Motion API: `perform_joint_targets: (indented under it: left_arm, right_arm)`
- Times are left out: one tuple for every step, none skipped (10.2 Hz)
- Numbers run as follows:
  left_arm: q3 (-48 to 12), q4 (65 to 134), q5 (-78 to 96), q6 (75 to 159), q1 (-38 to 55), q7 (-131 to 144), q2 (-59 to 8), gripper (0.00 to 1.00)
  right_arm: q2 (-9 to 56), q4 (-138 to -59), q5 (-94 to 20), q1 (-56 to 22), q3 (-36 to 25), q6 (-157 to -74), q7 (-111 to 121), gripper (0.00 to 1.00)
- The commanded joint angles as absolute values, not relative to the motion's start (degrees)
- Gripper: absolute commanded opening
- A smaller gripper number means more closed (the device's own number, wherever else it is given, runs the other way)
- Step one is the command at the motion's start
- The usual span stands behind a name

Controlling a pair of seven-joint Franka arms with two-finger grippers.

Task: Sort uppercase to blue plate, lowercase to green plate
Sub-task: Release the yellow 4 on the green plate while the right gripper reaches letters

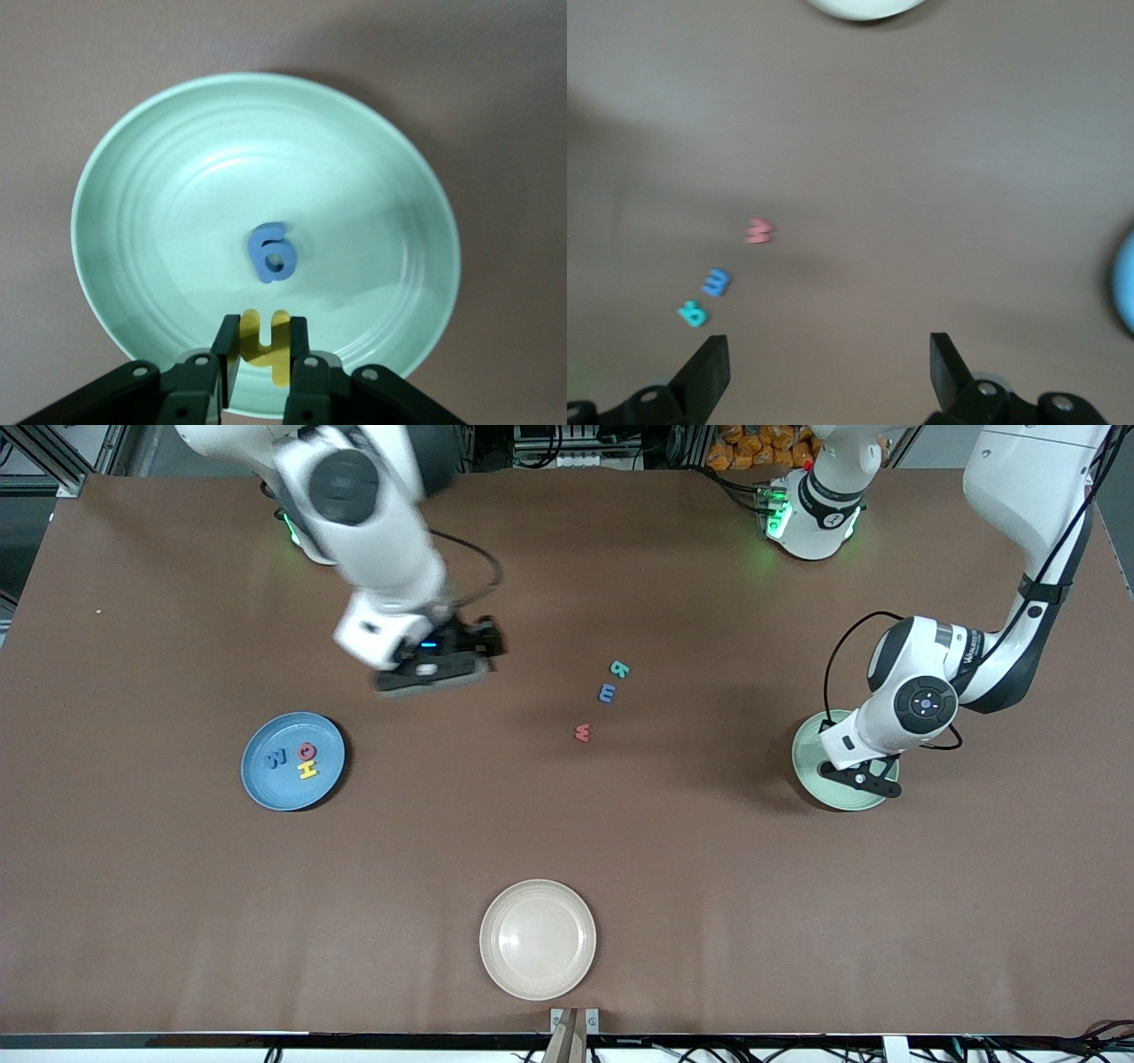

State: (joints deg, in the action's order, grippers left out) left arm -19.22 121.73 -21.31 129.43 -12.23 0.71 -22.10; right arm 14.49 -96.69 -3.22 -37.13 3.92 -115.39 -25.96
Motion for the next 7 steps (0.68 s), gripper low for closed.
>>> perform_joint_targets:
  left_arm:
    - [-18.1, 122.5, -20.4, 130.4, -12.5, -0.4, -21.6, 0.62]
    - [-18.0, 122.4, -20.4, 130.4, -12.5, -0.4, -21.6, 0.87]
    - [-18.0, 122.3, -20.4, 130.4, -12.4, -0.4, -21.4, 0.96]
    - [-18.0, 122.1, -20.4, 130.4, -12.4, -0.4, -21.3, 1.0]
    - [-17.8, 121.9, -20.3, 130.4, -12.4, -0.5, -21.0, 1.0]
    - [-17.5, 121.8, -19.7, 130.4, -12.4, -0.4, -20.9, 1.0]
    - [-17.4, 121.6, -18.4, 130.4, -12.4, -0.4, -20.7, 1.0]
  right_arm:
    - [21.9, -95.2, -2.6, -44.2, 3.9, -124.0, -26.4, 1.0]
    - [25.3, -95.1, -1.7, -48.4, 3.9, -127.8, -26.1, 0.97]
    - [28.4, -95.1, 0.5, -51.3, 3.9, -131.7, -26.1, 0.92]
    - [30.0, -95.0, 2.8, -53.0, 3.9, -132.7, -26.2, 0.86]
    - [31.5, -94.9, 4.8, -54.3, 3.9, -132.7, -25.8, 0.8]
    - [32.6, -94.8, 6.6, -55.4, 4.0, -132.8, -25.7, 0.79]
    - [33.6, -94.7, 7.5, -56.0, 4.1, -132.9, -25.6, 0.78]
